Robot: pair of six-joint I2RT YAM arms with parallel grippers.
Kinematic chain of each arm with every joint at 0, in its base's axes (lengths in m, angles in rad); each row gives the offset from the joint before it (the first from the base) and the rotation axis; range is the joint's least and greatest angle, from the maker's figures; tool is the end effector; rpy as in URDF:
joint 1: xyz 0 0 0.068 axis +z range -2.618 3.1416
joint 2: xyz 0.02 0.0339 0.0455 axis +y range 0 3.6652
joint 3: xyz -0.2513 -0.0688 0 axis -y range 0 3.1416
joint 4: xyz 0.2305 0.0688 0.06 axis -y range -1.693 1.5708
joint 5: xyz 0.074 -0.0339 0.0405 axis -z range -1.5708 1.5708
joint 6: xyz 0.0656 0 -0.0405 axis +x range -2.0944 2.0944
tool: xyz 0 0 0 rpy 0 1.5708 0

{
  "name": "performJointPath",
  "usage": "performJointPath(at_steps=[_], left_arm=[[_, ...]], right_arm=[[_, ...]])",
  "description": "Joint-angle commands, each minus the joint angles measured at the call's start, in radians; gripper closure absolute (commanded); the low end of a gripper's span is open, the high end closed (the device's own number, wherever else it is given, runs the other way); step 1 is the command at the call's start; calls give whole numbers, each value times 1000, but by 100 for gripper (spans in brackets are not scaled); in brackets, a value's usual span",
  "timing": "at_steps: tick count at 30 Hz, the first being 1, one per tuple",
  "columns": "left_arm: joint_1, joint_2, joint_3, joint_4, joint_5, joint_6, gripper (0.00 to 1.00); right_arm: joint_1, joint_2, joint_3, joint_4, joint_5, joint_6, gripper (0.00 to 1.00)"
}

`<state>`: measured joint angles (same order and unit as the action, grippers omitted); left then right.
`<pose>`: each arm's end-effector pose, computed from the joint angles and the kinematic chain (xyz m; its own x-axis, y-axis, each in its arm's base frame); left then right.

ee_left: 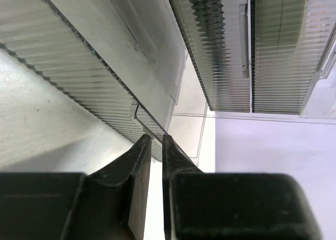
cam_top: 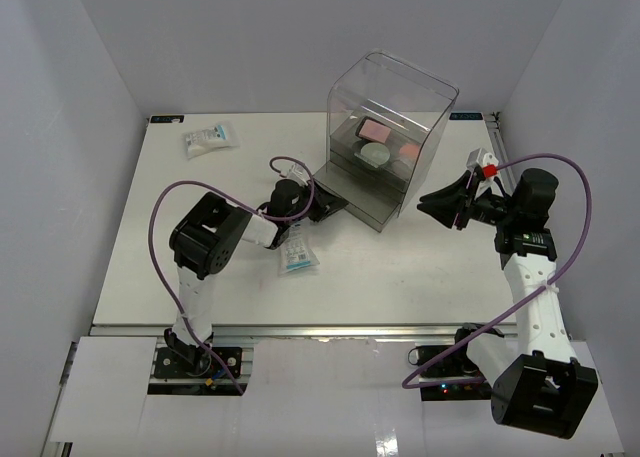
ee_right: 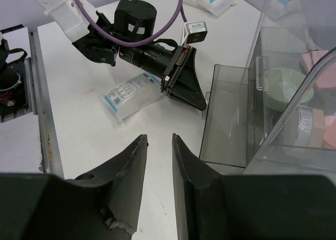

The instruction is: Organize the makeup

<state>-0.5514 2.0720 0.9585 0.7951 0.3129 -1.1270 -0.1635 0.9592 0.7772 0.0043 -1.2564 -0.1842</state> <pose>0.3522 -0.2403 0.1109 -0.7895 -0.5232 -0.3208 0.0801 0.4303 -0.8991 0.2135 0.0280 0.3199 -0.0115 -0.0555 -0.9984 -0.8904 0.4550 -0.0150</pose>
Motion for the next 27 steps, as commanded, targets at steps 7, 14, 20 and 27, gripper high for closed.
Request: performJointPath(at_steps=[7, 14, 20, 27], left_arm=[[30, -230, -47, -88, 51, 163, 41], [91, -536, -149, -234, 77, 327, 38], [193, -889, -162, -597, 4, 658, 20], [223, -1335, -272, -839, -221, 952, 5]], right_arm=[[11, 3, -31, 88, -9, 38, 58], [131, 12, -4, -14, 105, -47, 53], [463, 151, 106, -194, 449, -176, 47], [688, 465, 383, -318, 702, -26, 39]])
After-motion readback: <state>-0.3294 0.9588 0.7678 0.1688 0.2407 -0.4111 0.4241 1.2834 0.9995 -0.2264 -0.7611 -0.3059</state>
